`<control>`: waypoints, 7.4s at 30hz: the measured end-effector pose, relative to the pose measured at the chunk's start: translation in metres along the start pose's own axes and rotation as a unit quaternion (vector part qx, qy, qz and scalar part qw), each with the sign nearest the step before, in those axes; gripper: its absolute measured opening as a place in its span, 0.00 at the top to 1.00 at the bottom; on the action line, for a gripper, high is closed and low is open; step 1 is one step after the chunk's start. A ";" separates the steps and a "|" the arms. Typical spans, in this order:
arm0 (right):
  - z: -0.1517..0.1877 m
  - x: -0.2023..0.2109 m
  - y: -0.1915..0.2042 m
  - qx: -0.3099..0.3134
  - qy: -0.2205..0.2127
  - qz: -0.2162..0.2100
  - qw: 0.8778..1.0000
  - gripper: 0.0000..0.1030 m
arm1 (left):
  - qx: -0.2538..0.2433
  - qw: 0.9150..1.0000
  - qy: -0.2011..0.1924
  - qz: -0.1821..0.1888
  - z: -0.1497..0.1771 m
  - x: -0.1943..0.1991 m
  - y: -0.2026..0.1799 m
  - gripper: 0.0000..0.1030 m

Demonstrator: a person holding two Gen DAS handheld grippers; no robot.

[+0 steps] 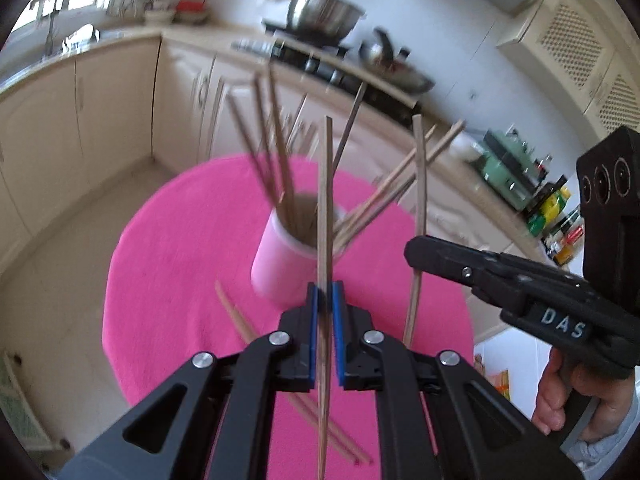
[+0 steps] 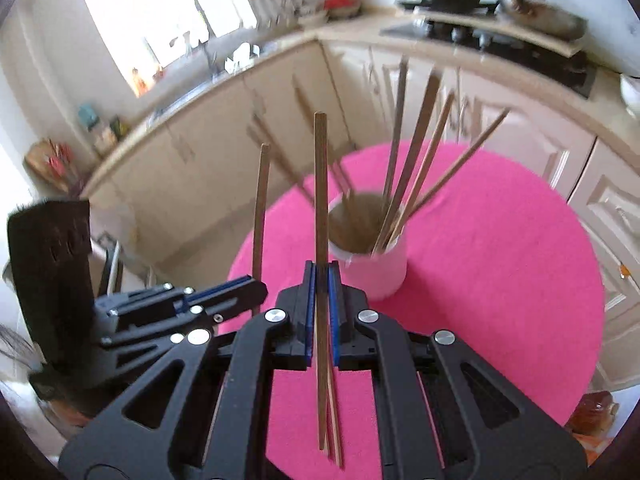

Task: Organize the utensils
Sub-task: 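Lift both held chopsticks up over the white cup, then lower both chopsticks into the white cup and open both tools, then move both open tools back over the last chopsticks on the cloth, then close the left tool on one chopstick while the right tool grasps the other, then lift both held chopsticks up over the white cup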

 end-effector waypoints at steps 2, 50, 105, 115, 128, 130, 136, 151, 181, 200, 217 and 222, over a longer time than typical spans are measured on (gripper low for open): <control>-0.010 0.013 -0.004 -0.007 -0.033 -0.001 0.999 0.94 | -0.005 1.000 -0.028 0.001 -0.014 0.003 -0.009 0.93; -0.079 0.033 -0.032 0.020 -0.269 0.041 0.962 0.94 | -0.019 0.977 -0.201 -0.066 -0.104 -0.035 -0.011 0.93; -0.022 -0.029 -0.007 0.020 -0.141 0.111 0.984 0.93 | 0.026 0.968 -0.095 -0.231 -0.043 0.016 0.032 0.59; -0.015 -0.035 -0.012 0.015 -0.120 0.102 0.987 0.93 | 0.032 0.964 -0.089 -0.248 -0.036 0.019 0.029 0.57; -0.006 -0.011 -0.006 0.035 -0.123 0.093 0.987 0.51 | 0.049 0.964 -0.060 -0.253 -0.020 0.011 0.030 0.57; -0.004 -0.005 -0.006 0.041 -0.122 0.091 0.987 0.51 | 0.057 0.965 -0.051 -0.251 -0.015 0.008 0.033 0.57; 0.005 0.010 -0.013 0.048 -0.115 0.089 0.988 0.51 | 0.076 0.964 -0.021 -0.255 0.004 -0.004 0.036 0.57; 0.061 -0.050 -0.069 0.012 0.031 0.106 0.994 0.50 | 0.183 0.956 0.139 -0.180 0.056 -0.081 0.048 0.57; 0.072 -0.088 -0.081 0.021 0.120 0.068 0.990 0.50 | 0.164 0.926 0.261 -0.216 0.049 -0.133 0.049 0.87; 0.067 -0.143 -0.013 0.075 0.222 0.030 0.972 0.69 | 0.221 0.931 0.249 -0.151 0.086 -0.088 0.117 0.94; 0.075 -0.163 -0.006 0.065 0.270 0.058 0.959 0.94 | 0.173 0.949 0.234 -0.124 0.073 -0.076 0.088 0.94; 0.076 -0.142 -0.009 0.024 0.246 0.024 0.969 0.94 | 0.152 0.955 0.225 -0.117 0.070 -0.068 0.080 0.94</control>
Point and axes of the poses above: each gripper's, at about its wrist camera, not at the fingertips, and x roughly against the way its jaws point, y to its left, z to its underside, the point moved 5 cm from there along -x, roughly the way its jaws point, and after that the axes turned 13 degrees about y, right-handed, at the moved point
